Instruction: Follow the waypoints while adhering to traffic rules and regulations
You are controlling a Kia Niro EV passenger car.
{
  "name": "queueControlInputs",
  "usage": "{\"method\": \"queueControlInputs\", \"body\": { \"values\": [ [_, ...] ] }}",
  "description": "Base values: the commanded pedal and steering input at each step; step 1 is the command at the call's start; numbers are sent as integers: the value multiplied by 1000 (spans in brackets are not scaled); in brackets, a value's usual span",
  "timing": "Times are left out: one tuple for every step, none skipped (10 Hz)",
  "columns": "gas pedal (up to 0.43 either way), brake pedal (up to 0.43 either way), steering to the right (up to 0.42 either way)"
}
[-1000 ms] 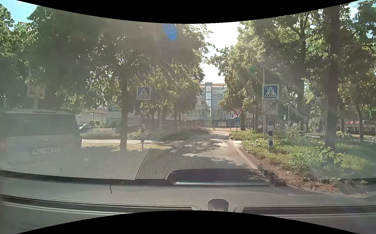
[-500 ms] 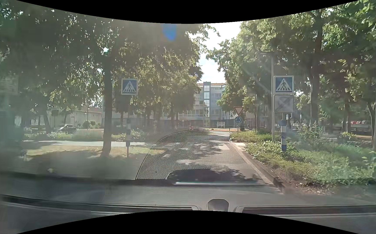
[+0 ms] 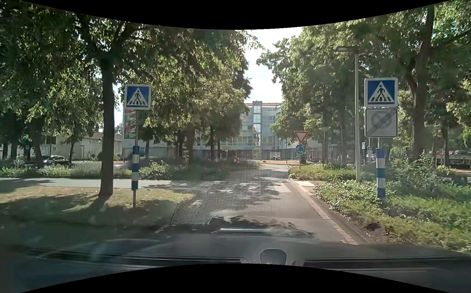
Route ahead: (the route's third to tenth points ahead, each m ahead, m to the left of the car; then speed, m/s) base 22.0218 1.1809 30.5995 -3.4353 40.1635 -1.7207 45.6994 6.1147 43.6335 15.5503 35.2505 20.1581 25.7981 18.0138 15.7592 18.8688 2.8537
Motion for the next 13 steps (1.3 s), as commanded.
{"method": "queueControlInputs", "body": {
  "values": [
    [0,6,26],
    [0,6,25],
    [0,6,24],
    [0,6,22],
    [0,6,21],
    [0,6,20],
    [0,6,20],
    [0,6,19],
    [8,6,17],
    [20,6,15],
    [59,6,13],
    [67,6,12],
    [87,6,11]
  ]
}}
